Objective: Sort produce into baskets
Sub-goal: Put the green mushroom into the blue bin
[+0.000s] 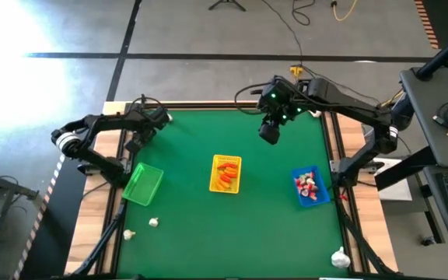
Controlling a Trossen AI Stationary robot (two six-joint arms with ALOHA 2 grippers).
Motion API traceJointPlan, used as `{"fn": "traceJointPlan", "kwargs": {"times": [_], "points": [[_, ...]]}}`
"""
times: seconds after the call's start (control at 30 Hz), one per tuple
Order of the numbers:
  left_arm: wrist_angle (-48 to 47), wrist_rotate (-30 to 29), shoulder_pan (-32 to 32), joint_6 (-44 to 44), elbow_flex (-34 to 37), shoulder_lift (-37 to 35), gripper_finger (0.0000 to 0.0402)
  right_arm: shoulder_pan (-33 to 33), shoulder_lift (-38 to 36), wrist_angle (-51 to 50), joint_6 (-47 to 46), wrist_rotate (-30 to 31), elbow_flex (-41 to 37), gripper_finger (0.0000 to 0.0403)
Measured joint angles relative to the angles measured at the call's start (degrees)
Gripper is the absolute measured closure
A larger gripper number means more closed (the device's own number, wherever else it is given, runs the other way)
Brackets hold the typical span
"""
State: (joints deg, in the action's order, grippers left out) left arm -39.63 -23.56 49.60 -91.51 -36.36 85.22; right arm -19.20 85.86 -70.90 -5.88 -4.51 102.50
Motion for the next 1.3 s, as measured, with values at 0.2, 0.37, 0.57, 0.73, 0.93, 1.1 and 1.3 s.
{"fn": "traceJointPlan", "kwargs": {"times": [0.2, 0.37, 0.57, 0.73, 0.93, 1.1, 1.3], "points": [[1.3, 3.4, -2.6, 9.5, -2.5, -0.8, 0.0389, 3.9, -2.5, -0.8, -3.4, 0.1, 0.0, 0.0184], [2.5, 3.4, -12.5, 16.9, -7.6, -0.9, 0.039, 9.6, -7.1, -2.0, -8.2, 6.0, 0.0, 0.0183], [11.3, 1.7, -33.5, 23.2, -14.8, -0.2, 0.039, 20.9, -14.0, -4.1, -18.4, 12.7, -2.4, 0.0184], [19.3, -2.1, -50.5, 24.5, -22.0, 4.0, 0.039, 36.0, -17.9, -1.2, -29.0, 16.6, -7.0, 0.0183], [20.4, -5.7, -65.8, 26.8, -35.4, 15.1, 0.0387, 50.6, -16.1, 5.8, -34.3, 22.7, -15.3, 0.0184], [18.9, -5.6, -74.3, 25.9, -48.7, 26.5, 0.0383, 56.3, -11.3, 11.1, -38.2, 22.6, -21.4, 0.0184], [13.1, 3.1, -78.1, 30.4, -62.4, 39.2, 0.0383, 61.4, -4.8, 14.6, -44.5, 22.6, -25.2, 0.0183]]}}
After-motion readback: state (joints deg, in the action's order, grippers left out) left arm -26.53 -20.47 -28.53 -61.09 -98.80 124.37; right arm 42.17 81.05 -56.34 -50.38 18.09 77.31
